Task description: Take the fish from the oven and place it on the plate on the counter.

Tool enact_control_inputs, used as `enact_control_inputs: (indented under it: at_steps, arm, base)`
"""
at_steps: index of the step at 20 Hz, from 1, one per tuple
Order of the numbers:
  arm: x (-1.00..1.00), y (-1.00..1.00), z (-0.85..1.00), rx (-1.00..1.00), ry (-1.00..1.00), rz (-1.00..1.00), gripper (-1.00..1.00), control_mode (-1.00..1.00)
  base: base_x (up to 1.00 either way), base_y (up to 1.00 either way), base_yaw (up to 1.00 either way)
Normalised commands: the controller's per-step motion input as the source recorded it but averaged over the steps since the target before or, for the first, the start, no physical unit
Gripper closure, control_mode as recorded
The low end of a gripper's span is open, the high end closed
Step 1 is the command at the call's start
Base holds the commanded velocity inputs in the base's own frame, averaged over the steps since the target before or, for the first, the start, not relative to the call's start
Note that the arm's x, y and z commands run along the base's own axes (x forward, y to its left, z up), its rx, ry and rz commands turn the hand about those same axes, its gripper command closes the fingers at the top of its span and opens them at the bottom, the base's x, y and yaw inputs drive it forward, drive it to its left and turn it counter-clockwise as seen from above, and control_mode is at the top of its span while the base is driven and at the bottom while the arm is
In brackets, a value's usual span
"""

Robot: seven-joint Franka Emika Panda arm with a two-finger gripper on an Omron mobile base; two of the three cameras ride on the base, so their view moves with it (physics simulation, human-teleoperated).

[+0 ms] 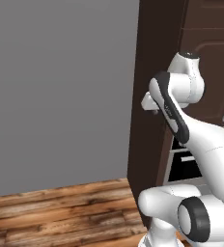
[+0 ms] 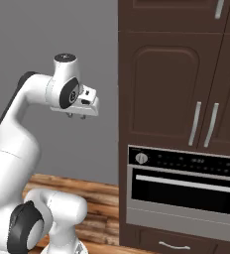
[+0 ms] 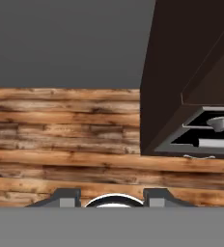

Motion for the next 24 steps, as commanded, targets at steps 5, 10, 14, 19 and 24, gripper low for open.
enact_control_inputs:
  at_steps: [5, 10, 14, 19, 24]
  arm:
    - [0.0, 0.08, -0.05, 0.0, -0.05, -0.03, -1.0, -1.0]
    - [-0.13, -0.24, -0.02, 0.0, -0.02, -0.3, -1.0, -1.0]
    - [-0.01, -0.7, -0.06, 0.02, 0.0, -0.6, -1.0, -1.0]
    - [0.17, -0.8, -0.28, 0.15, 0.0, -0.65, -1.0, -1.0]
    - [0.01, -0.92, -0.27, 0.29, 0.0, -0.48, -1.0, -1.0]
  base:
    - [0.0, 0.0, 0.0]
    - [0.0, 0.0, 0.0]
    - [0.0, 0.0, 0.0]
    - [0.0, 0.0, 0.0]
    - [0.0, 0.0, 0.0]
